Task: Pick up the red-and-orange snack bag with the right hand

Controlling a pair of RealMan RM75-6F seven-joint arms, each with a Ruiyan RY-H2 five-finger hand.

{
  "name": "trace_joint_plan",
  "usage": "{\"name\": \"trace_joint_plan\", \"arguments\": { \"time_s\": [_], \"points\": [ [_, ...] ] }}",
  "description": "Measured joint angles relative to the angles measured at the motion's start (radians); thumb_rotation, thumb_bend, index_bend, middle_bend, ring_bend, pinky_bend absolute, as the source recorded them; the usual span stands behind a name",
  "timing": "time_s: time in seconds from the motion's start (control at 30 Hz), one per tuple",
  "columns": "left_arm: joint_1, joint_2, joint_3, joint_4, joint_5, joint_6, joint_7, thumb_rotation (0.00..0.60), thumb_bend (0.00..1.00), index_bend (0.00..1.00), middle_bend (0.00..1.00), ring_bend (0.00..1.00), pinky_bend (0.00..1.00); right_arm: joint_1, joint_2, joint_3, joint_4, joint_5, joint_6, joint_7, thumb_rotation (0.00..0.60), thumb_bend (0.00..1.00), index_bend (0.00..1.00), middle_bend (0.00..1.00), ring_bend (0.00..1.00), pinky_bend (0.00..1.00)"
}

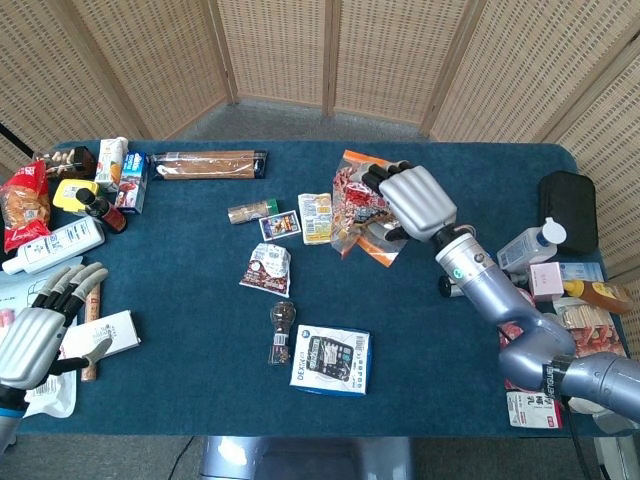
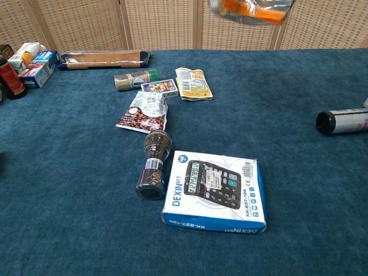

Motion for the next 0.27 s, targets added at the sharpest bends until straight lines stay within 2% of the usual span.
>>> {"name": "trace_joint_plan", "arguments": {
  "time_s": [0.27],
  "points": [
    [-0.009,-0.017,-0.003,0.014,0.003,-0.008,-0.010,0.600,0.32,0.00,0.00,0.00,0.00,0.023,0.068,0.031,-0.069,0.046,0.006,-0.045,0.600,0.35,0.67,0.94,1.00,1.00]
  ]
}}
